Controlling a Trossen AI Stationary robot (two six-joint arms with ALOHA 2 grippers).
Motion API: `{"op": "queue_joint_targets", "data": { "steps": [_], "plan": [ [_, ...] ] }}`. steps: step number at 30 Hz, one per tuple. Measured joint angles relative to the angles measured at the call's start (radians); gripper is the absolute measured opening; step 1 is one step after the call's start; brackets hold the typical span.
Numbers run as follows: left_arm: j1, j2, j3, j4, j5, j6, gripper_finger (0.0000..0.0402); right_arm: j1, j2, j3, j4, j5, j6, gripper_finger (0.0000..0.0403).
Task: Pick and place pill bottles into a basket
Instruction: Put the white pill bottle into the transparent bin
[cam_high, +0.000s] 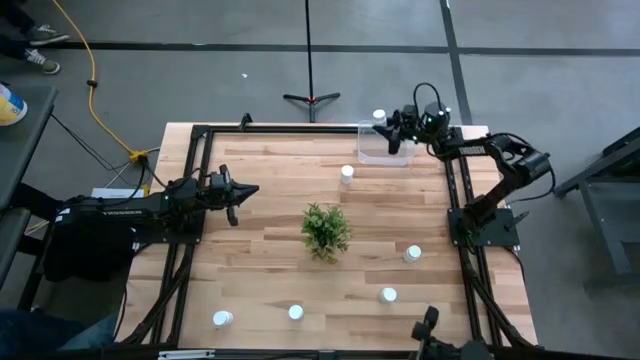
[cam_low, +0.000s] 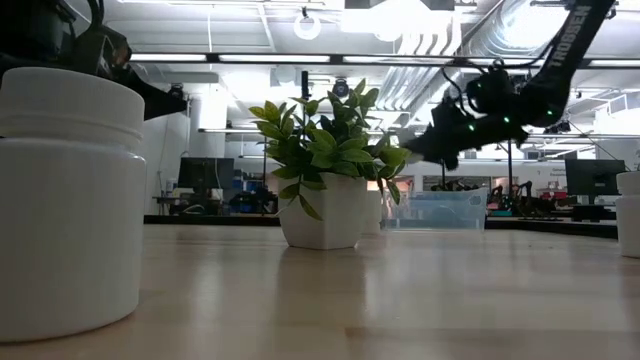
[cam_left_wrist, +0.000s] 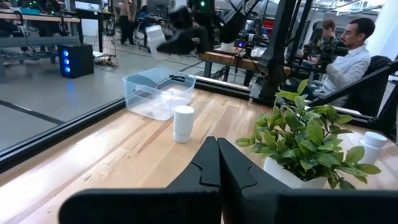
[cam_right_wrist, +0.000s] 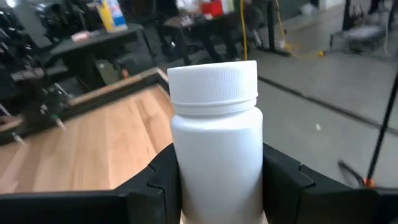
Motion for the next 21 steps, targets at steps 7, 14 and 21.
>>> {"op": "queue_joint_targets", "data": {
  "steps": [7, 14, 21],
  "plan": [
    [0.000, 0.000, 0.000, 0.000, 0.000, -0.001, 0.0028, 0.007, -0.001, -0.061, 0.010, 0.074, -0.009, 0.0149],
    [0.000, 0.000, 0.000, 0.000, 0.000, -0.023, 0.0022, 0.029, -0.001, -0.063, -0.061, 0.127, -0.070, 0.0149],
    [0.000, 0.000, 0.000, 0.000, -0.011, -0.023, 0.0027, 0.076, 0.075, -0.063, 0.083, 0.172, 0.009, 0.0149]
  ]
}}
